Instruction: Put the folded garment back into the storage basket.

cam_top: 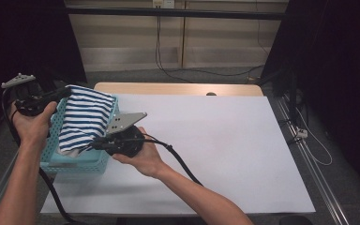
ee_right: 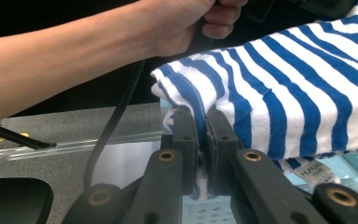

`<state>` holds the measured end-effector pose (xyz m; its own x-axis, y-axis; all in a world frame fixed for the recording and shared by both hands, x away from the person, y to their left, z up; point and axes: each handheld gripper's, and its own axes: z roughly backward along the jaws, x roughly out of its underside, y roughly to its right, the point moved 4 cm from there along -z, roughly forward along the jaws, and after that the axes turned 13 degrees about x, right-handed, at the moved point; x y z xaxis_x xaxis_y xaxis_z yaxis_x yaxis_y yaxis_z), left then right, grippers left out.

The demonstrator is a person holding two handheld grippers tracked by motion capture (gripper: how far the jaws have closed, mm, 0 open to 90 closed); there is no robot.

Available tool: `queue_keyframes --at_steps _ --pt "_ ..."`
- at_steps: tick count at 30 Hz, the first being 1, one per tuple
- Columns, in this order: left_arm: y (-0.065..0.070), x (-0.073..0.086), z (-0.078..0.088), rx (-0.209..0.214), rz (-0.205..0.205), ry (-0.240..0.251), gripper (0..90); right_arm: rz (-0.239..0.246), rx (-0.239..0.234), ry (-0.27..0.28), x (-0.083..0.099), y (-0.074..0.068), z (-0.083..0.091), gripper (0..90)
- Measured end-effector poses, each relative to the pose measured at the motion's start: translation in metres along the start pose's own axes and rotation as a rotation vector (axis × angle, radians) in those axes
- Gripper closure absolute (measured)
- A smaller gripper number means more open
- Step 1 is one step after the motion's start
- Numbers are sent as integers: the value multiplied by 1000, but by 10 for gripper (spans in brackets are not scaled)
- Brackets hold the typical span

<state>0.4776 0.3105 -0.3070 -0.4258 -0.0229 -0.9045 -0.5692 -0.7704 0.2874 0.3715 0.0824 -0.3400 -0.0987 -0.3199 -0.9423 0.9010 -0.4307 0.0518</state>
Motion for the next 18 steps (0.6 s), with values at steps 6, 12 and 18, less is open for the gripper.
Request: queue_keyframes --at_steps 6,12,18 --pt "-7 -1 4 -15 1 10 860 3 -7 -14 0 -2 -11 849" --pt "-15 2 6 -32 6 -31 860 6 -5 -35 1 -4 -21 849" --pt "-26 12 7 -52 21 -44 860 15 -11 -38 4 -7 -29 849"
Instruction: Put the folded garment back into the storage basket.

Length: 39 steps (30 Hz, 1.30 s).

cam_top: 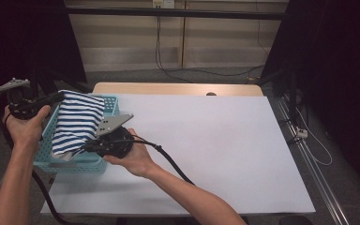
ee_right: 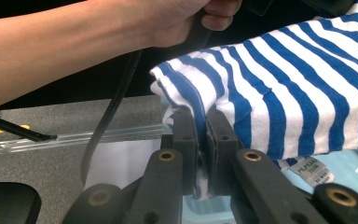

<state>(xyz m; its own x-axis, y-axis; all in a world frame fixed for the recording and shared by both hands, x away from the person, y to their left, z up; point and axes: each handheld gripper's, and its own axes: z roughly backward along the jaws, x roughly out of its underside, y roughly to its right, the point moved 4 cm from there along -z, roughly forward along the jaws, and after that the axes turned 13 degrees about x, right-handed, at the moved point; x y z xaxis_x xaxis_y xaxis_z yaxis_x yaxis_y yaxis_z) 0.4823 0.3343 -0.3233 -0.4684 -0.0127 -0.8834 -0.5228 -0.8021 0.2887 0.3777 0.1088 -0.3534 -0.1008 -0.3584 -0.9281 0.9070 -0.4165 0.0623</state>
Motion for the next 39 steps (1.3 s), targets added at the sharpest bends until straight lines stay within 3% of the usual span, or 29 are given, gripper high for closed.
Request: queue_keyframes --at_steps 4,13,17,18,27,29,38,39 --pt "-4 -1 -2 4 -2 15 860 -5 -1 -8 0 2 -5 849" --pt "-14 0 -11 -2 32 0 860 -2 -1 -36 0 4 -22 850" --pt "-17 1 -14 -10 28 -17 861 -7 -3 -48 2 4 -27 849" --pt "-18 1 -16 -7 27 -1 860 -2 0 -49 2 5 -28 849" --pt "-26 6 -30 -17 44 -38 861 -16 6 -73 11 10 -41 849" --pt "-28 7 -30 -8 60 -29 861 -23 3 -73 12 12 -44 849" --pt "-32 10 -22 -23 52 -27 861 -21 -3 -85 19 8 -52 849" --pt "-32 12 -22 -29 45 -45 861 -21 -2 -89 20 8 -53 849"
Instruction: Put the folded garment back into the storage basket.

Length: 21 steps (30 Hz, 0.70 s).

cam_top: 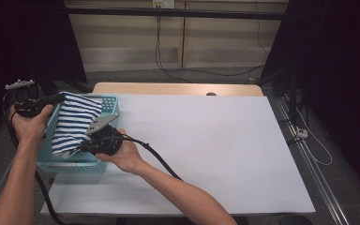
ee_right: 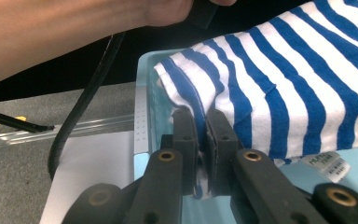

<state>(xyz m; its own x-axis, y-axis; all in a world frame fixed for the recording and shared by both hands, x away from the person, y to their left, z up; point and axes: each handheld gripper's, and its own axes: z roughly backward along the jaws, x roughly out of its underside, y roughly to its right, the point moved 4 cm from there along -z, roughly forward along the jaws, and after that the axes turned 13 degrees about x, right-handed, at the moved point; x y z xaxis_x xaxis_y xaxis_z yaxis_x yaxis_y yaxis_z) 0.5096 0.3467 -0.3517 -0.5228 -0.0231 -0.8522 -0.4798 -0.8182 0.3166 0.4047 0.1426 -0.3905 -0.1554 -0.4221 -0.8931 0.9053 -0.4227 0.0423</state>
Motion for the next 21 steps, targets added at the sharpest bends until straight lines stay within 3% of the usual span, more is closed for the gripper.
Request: queue_keyframes --at_steps 14,21 --pt "-8 9 -13 -19 -1 -39 860 -1 5 -28 8 1 -11 849" --pt "-15 16 -20 -31 22 -69 861 -12 9 -49 12 2 -18 849"
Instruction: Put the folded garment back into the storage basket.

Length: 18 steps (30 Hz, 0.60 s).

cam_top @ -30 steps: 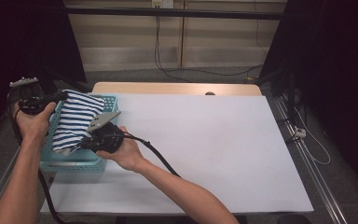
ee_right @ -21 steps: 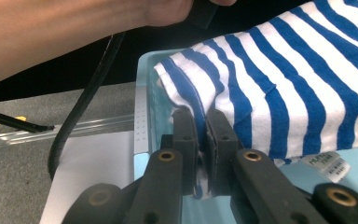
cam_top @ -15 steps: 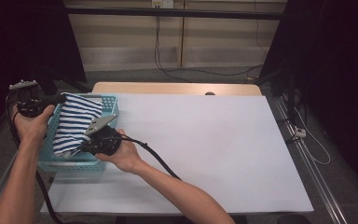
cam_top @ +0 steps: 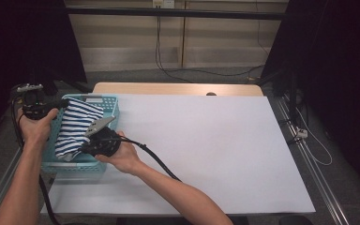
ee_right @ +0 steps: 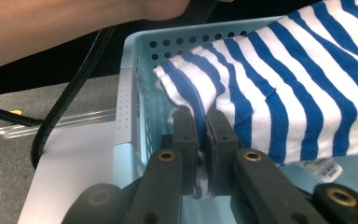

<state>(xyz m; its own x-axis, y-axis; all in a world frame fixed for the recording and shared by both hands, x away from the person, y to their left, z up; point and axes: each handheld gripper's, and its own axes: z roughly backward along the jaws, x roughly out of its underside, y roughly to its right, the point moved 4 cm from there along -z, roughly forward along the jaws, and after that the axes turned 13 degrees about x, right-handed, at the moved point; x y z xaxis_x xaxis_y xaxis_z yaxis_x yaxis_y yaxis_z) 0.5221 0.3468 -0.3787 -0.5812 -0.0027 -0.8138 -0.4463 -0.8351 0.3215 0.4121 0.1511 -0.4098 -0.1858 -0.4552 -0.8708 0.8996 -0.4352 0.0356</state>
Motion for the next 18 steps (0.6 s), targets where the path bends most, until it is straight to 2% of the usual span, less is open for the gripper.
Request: queue_keyframes --at_steps 2,4,9,15,16,18 --pt "-2 0 -3 1 -7 2 861 -3 3 -6 1 1 -3 849" --pt "-4 2 -6 -7 5 -22 860 5 1 -12 2 2 -7 849" --pt "-8 4 -12 -19 18 -33 860 -1 4 -25 4 3 -13 849" --pt "-11 8 -16 -11 9 -56 860 1 -3 -31 6 4 -19 848" --pt "-11 9 -18 -6 15 -47 861 -2 -8 -39 7 4 -20 848" --pt "-13 10 -20 -23 18 -59 860 0 -9 -49 8 4 -22 848"
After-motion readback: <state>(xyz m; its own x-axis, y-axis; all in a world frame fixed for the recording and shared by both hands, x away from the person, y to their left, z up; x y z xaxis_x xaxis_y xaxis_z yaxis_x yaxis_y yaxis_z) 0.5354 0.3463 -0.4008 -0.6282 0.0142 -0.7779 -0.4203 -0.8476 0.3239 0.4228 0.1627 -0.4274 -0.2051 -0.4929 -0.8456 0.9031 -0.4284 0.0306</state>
